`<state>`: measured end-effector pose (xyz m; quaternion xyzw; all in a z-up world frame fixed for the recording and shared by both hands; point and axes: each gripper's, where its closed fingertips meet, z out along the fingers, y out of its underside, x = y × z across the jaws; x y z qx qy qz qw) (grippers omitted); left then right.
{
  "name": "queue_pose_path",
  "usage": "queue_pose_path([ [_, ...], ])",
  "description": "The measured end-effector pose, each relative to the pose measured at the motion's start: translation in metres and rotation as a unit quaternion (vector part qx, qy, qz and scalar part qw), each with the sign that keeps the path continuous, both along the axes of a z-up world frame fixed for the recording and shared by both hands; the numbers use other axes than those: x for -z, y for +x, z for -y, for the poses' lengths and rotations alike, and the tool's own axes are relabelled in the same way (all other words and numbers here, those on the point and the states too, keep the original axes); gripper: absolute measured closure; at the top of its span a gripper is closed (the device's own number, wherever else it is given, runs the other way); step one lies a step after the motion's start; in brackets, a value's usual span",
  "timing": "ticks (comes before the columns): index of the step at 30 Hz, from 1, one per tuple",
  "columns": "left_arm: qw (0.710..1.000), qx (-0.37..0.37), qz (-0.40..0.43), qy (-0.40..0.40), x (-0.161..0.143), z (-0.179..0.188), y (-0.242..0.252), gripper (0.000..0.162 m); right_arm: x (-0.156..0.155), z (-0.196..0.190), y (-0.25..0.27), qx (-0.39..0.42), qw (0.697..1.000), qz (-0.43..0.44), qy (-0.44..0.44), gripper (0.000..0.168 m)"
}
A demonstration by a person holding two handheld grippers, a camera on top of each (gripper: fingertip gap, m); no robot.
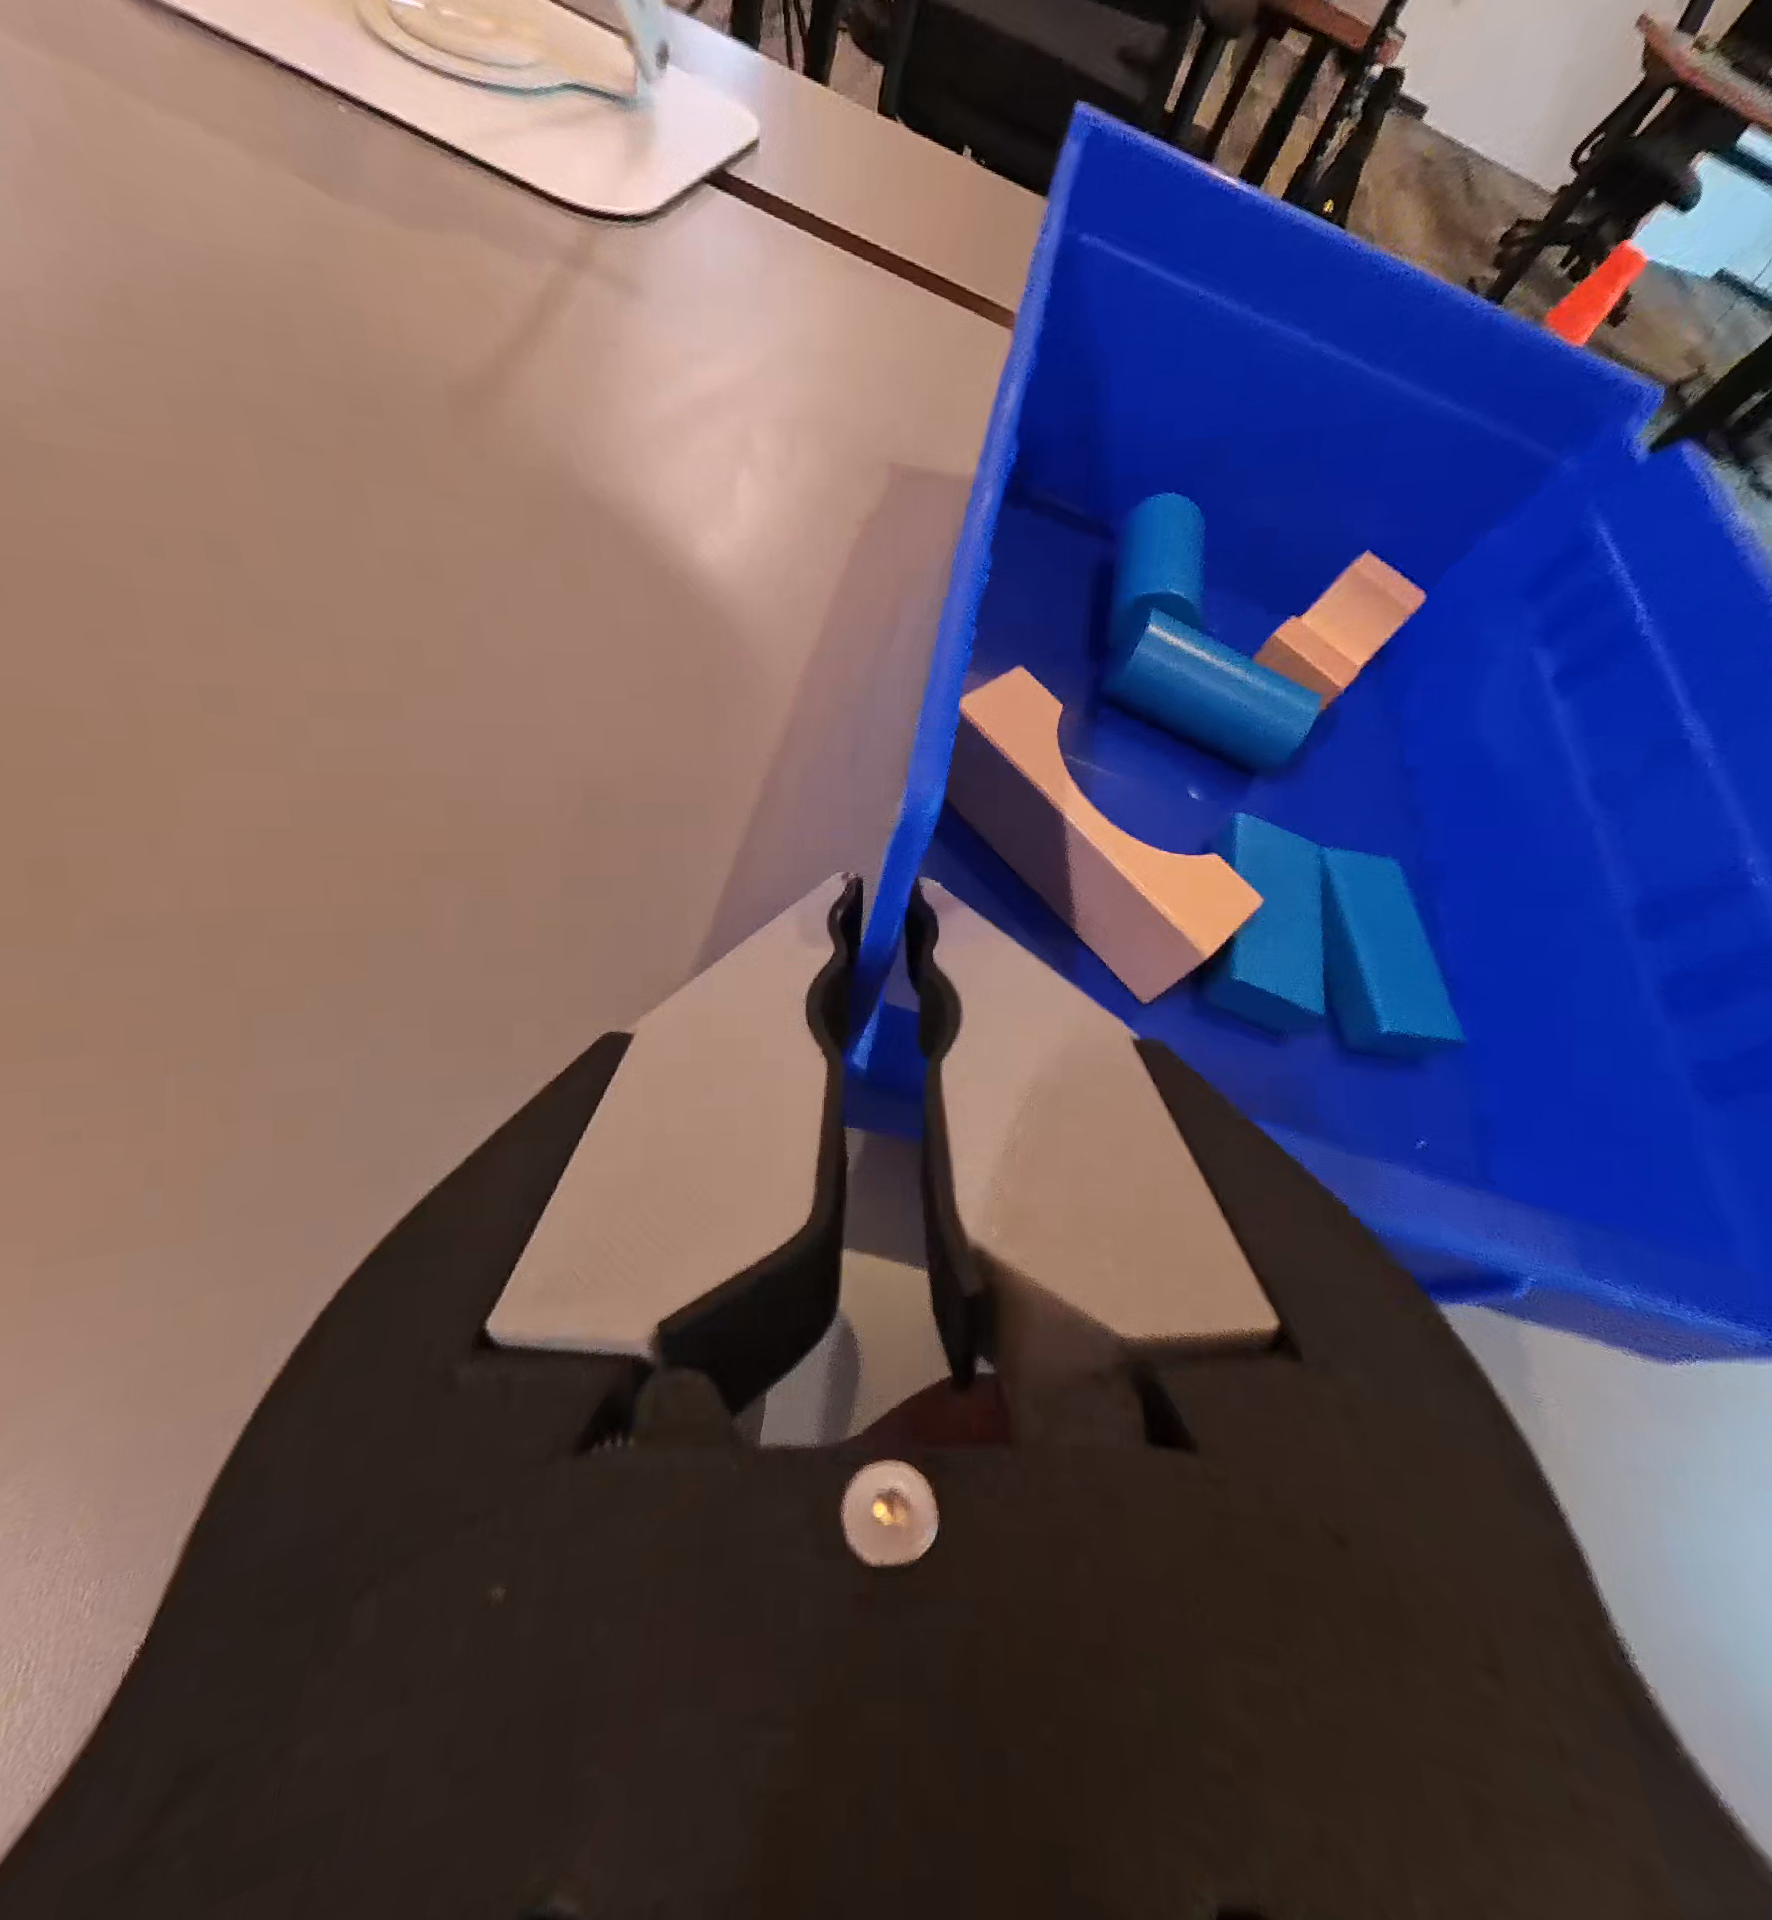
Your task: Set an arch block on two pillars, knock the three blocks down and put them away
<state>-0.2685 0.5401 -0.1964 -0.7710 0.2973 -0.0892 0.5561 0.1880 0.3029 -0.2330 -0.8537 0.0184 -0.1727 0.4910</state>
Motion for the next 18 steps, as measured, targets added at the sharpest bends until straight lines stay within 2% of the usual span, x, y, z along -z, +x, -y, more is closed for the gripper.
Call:
queue_pose_path([
  [2, 1.0, -0.003, 0.019, 0.015, -0.016, 0.011, -0.017, 0.161, 0.0, -0.009, -0.016, -0.019, 0.999, 0.037, -0.013, 0.162],
  [7, 0.996, 0.003, 0.064, 0.063, -0.067, 0.046, -0.064, 0.161, 0.0, -0.034, -0.111, -0.088, 0.995, 0.035, -0.03, 0.157],
  [13, 0.991, 0.013, 0.078, 0.112, -0.122, 0.088, -0.092, 0.161, -0.001, -0.083, -0.284, -0.197, 0.98, -0.004, -0.031, 0.148],
  [18, 0.985, 0.025, 0.088, 0.143, -0.152, 0.108, -0.094, 0.16, -0.002, -0.143, -0.413, -0.264, 0.964, 0.003, -0.037, 0.145],
])
